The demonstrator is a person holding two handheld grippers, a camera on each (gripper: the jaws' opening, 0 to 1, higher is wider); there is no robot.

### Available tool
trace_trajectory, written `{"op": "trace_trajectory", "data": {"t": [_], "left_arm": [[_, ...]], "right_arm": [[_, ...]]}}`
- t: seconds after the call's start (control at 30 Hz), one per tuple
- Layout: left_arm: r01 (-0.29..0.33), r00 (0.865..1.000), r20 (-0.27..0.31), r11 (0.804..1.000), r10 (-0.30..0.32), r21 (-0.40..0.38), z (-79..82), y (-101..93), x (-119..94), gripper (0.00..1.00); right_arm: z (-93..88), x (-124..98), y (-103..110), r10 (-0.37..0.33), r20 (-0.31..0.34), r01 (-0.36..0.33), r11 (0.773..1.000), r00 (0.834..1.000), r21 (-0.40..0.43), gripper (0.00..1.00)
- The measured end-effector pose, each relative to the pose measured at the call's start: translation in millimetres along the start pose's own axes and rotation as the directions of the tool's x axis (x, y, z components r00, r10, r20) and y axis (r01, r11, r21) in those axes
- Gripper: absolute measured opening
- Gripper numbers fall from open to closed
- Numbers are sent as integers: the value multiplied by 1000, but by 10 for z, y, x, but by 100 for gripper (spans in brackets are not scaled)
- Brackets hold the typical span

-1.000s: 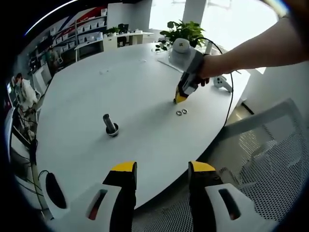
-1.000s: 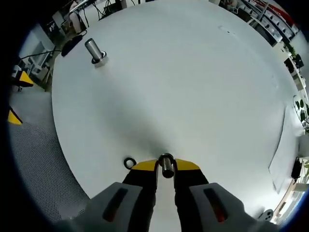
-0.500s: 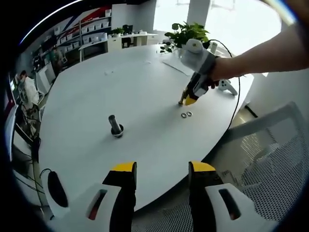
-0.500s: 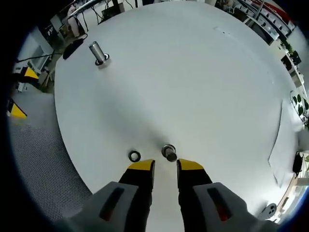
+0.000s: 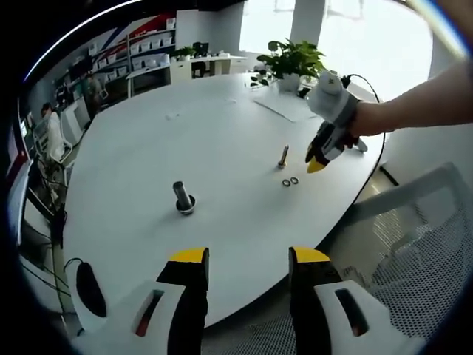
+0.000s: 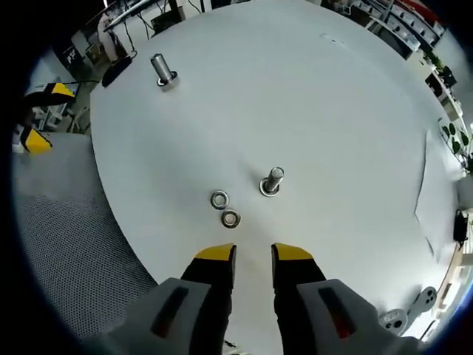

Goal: Place the washer onto the threaded stud by aligning its center hole with the stud, sliding it down to the base, and recovering from edge contact or off-axis alignment until the washer reaches the visible bottom stop.

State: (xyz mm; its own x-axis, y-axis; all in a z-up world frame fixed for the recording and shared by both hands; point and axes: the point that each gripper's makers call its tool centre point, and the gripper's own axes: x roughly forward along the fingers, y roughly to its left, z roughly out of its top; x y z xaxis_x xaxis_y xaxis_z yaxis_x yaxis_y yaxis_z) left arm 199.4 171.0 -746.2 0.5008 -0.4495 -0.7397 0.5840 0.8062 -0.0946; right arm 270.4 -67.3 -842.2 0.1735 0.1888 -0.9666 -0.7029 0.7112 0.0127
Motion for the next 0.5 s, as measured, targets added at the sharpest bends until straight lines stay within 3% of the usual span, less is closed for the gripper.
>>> {"op": "trace_trajectory", "data": {"t": [0.5], "left_arm": [[-24,999,48,1000,24,-4,88,42,-2,42]], "right_arm": [[-116,40,113,59,60,-57,998,996,-38,25]]}}
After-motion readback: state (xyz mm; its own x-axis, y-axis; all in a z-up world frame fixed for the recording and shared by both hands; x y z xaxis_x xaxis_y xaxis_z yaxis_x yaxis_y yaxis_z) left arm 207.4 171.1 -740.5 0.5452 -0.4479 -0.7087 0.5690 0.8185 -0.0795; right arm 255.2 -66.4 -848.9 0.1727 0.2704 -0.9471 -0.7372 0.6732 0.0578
